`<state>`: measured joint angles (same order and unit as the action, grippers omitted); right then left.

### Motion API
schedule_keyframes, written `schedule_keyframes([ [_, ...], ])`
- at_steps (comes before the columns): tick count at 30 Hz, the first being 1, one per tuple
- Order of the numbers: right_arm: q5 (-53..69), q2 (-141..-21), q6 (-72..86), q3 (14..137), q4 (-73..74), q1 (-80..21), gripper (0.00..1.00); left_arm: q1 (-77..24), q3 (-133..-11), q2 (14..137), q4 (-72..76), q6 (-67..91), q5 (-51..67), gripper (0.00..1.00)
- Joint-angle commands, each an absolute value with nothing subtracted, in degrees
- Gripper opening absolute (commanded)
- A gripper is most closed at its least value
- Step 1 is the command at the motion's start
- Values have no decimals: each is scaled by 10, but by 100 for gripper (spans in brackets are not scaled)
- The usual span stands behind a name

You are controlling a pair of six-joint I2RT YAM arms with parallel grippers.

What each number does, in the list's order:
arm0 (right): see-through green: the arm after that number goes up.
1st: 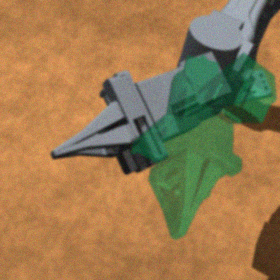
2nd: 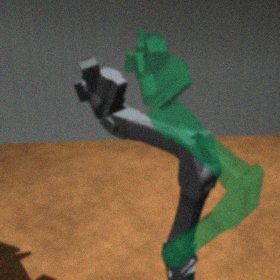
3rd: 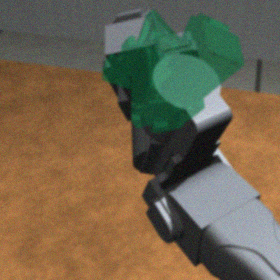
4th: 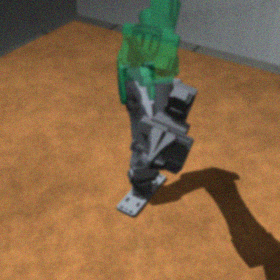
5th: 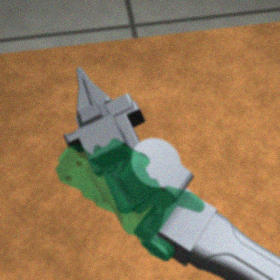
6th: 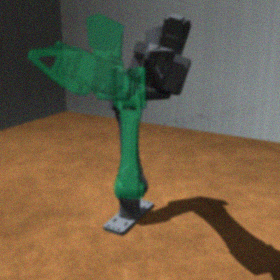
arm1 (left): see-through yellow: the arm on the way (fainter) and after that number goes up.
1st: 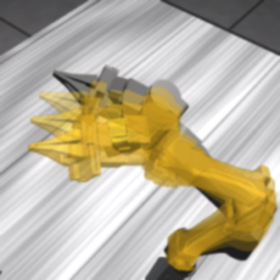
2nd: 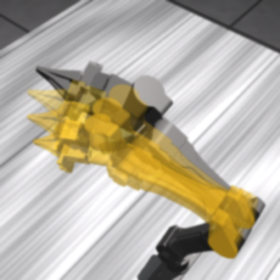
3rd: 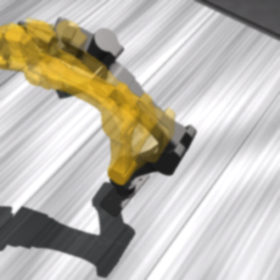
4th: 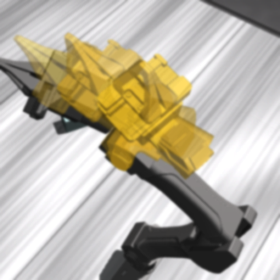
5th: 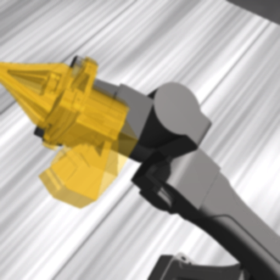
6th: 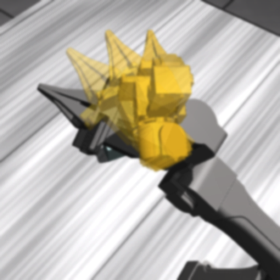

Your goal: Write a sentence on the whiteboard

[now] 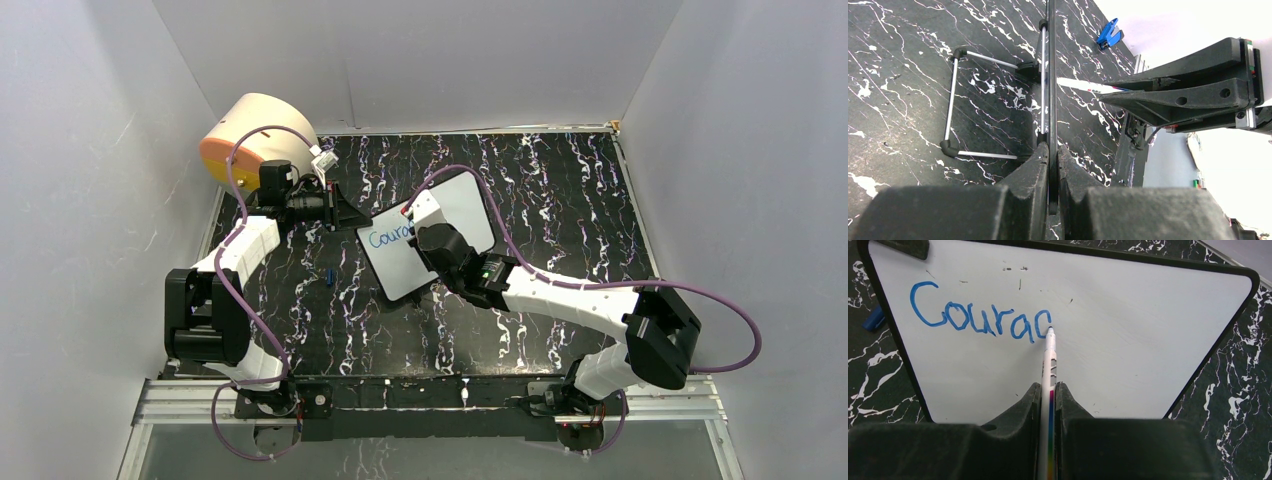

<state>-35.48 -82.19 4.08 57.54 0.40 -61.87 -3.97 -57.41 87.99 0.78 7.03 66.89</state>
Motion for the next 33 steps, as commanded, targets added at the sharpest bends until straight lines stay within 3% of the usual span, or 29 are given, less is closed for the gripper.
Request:
schedule_keyframes([
  [1,-370,-805,27,588,-52,-614,0,-44,-577,892,-25,52,656,0],
  [33,-319,-806,82,587,75,-614,0,-44,-577,893,-25,52,656,0],
])
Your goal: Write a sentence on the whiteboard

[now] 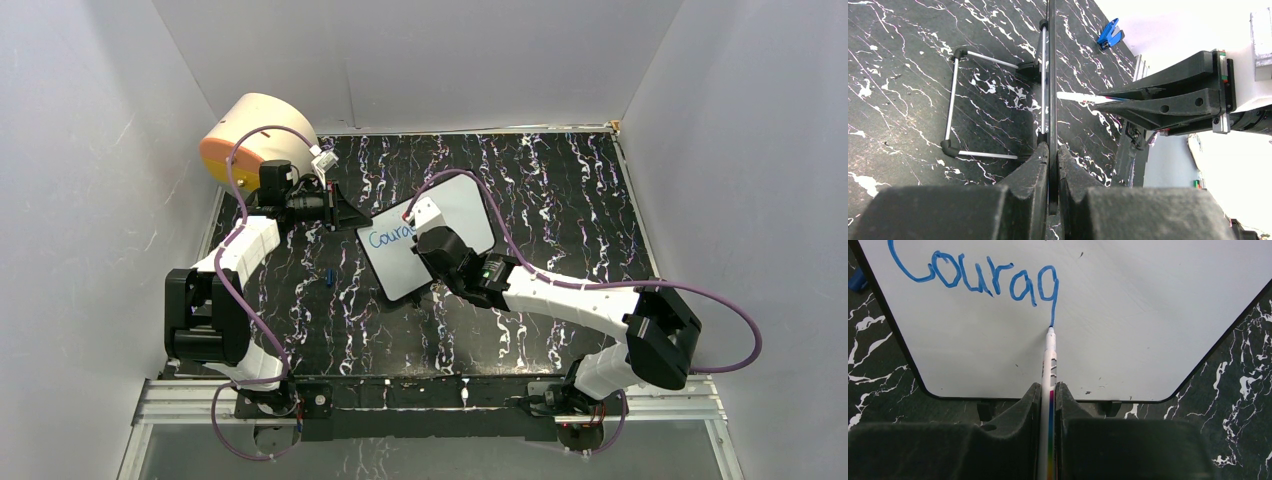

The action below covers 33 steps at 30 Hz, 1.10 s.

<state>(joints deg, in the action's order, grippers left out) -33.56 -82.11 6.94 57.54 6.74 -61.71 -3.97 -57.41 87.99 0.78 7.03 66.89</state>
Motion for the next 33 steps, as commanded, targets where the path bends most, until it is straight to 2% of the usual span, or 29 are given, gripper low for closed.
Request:
schedule_keyframes([
  [1,-314,-805,81,588,75,-614,0,-44,-577,893,-25,52,655,0],
  [11,-276,-799,89,589,25,-614,0,-44,-578,893,-25,52,655,0],
  [22,-320,-747,88,559,-14,-613,0,-44,-578,893,-27,52,651,0],
  [33,-331,-765,85,564,-24,-595,0,-44,-578,892,-29,50,653,0],
])
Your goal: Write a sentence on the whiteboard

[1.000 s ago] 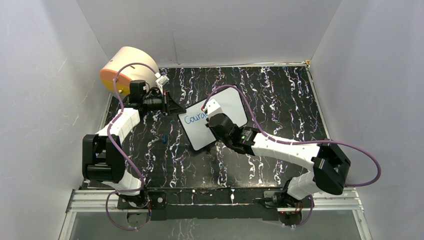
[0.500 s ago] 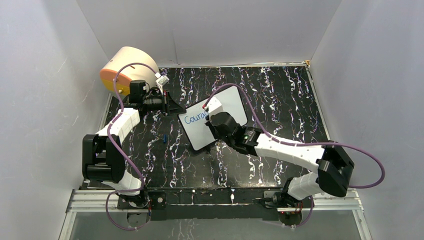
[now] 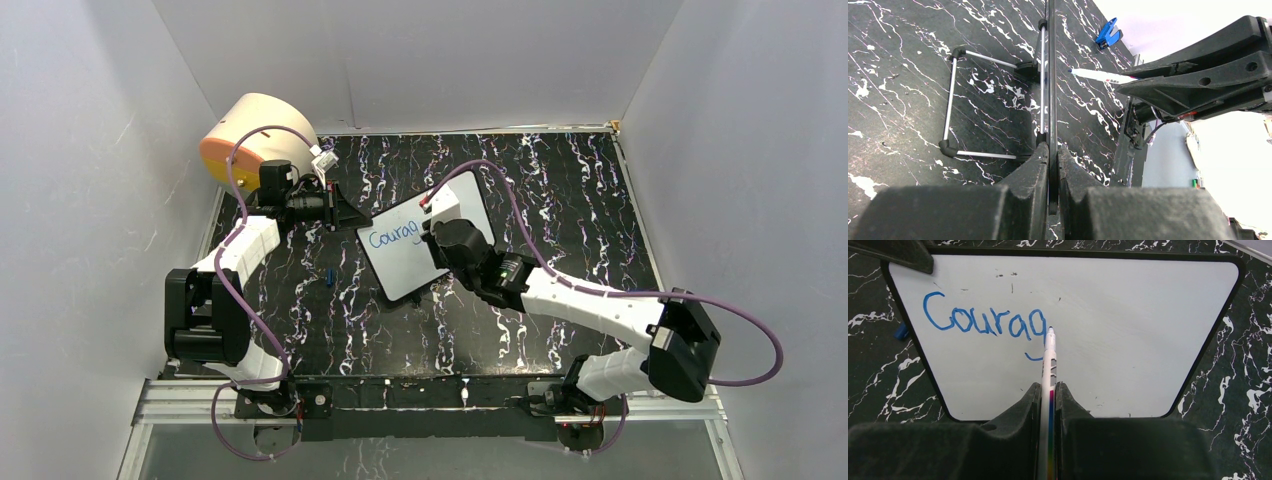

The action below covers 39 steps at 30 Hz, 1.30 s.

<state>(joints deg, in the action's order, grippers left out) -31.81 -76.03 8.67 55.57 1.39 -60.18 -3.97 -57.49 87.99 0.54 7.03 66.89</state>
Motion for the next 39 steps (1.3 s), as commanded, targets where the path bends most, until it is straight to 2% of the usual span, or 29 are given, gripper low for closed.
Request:
schedule_keyframes([
  [1,-331,-768,85,565,-26,-595,0,-44,-578,892,-28,50,653,0],
  [25,-307,-796,83,567,-44,-576,0,-44,-579,894,-29,50,657,0],
  [39,-331,-792,80,566,-29,-572,0,-44,-579,894,-31,48,657,0],
])
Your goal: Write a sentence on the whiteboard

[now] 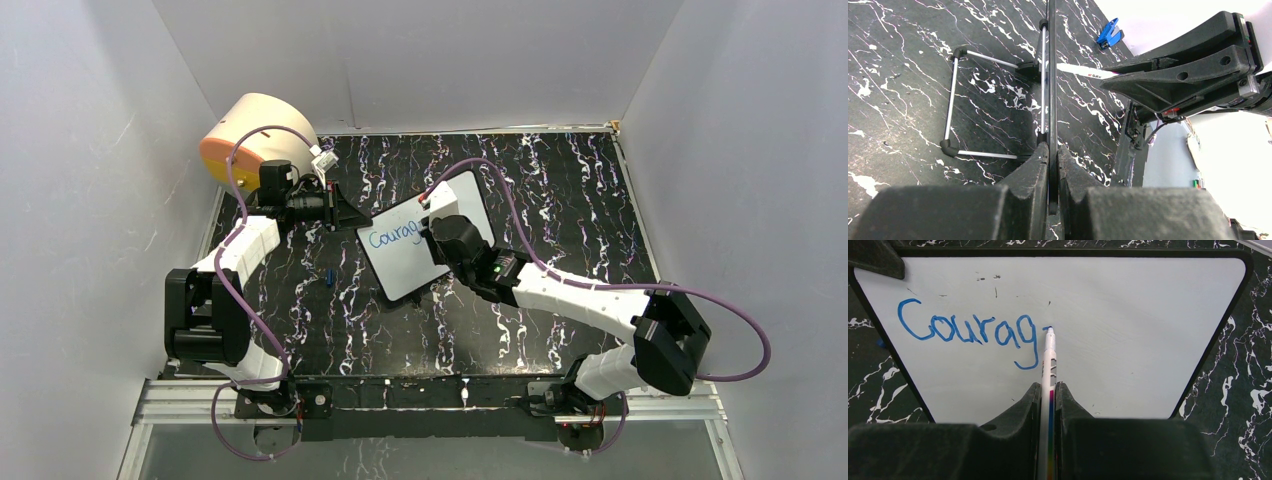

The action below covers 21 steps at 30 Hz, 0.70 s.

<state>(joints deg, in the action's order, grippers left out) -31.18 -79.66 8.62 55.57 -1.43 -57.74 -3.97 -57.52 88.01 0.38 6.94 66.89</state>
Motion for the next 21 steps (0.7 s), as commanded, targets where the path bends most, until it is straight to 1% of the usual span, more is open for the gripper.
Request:
schedule_keyframes([
  [1,-332,-791,80,566,-29,-571,0,-44,-579,894,-31,48,656,0],
  [21,-338,-793,62,575,-59,-570,0,-44,-579,895,-31,48,657,0],
])
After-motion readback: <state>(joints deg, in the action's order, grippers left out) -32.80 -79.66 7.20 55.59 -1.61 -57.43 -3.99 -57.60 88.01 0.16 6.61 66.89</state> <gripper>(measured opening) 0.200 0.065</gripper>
